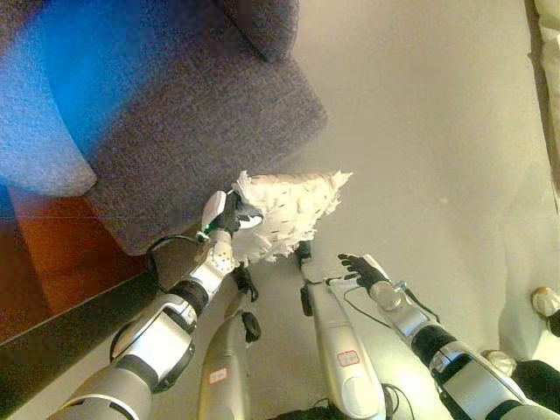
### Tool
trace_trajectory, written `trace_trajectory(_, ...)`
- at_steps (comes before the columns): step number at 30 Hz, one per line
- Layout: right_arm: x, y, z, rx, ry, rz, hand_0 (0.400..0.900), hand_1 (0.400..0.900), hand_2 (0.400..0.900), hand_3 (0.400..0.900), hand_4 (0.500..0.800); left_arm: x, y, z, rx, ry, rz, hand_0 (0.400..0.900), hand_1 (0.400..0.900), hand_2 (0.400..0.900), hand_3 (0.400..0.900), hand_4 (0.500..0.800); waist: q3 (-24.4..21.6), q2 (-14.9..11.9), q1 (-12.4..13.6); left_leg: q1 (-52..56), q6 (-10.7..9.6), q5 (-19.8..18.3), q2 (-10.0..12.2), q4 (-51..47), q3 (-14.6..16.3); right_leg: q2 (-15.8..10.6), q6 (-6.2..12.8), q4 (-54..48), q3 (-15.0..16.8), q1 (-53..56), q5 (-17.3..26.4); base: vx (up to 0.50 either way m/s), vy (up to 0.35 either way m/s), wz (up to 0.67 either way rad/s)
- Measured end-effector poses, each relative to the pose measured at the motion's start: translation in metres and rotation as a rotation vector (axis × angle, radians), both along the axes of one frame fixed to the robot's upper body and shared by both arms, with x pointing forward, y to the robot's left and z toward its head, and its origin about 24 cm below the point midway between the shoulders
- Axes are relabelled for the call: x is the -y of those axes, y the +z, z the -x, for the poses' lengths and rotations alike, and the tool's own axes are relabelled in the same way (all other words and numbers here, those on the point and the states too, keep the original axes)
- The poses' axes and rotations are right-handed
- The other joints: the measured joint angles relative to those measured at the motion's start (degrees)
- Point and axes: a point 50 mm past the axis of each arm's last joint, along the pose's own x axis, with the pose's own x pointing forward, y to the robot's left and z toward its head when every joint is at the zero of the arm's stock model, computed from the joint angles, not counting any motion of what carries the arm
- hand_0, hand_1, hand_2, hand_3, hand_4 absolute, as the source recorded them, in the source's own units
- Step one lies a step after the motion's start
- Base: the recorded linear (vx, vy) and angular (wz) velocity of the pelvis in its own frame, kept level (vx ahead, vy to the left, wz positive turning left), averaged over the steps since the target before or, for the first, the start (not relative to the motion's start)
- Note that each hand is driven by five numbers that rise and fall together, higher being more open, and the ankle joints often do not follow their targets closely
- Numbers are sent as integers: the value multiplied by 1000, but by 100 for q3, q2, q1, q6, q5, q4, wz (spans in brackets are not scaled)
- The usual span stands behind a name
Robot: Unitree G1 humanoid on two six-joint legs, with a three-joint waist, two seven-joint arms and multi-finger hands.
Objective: Pick up the pillow and put it on the sofa.
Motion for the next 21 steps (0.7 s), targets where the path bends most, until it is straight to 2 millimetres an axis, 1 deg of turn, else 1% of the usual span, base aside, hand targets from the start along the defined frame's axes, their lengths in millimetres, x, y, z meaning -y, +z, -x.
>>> trace_trajectory(2,-2,2,-2,12,-4,-10,900,900,900,900,800,-2,6,-3,18,8,-7,400,400,400,400,500,4,-33,-50,-154,7,-11,1,74,-8,-8,0,33,-2,-133,13,-23,-49,2)
trace_trajectory(5,-4,1,-2,8,-6,-14,900,900,900,900,800,-5,9,-5,26,27,-14,400,400,400,400,500,8,-98,-117,-229,16,-41,10,158,-3,-9,-9,35,7,-177,32,-16,-27,1)
trace_trajectory(11,-4,0,-1,6,-4,-16,900,900,900,900,800,-4,22,-11,56,21,-20,400,400,400,400,500,4,-166,-122,-246,14,-44,19,170,-5,-6,-7,20,3,-179,39,-6,-6,1)
trace_trajectory(21,-6,1,-2,13,2,-22,900,900,900,900,800,-3,22,-12,54,17,-19,400,400,400,400,500,2,-175,-114,-263,12,-50,19,185,-27,-15,-9,21,-19,-175,40,-13,-8,4)
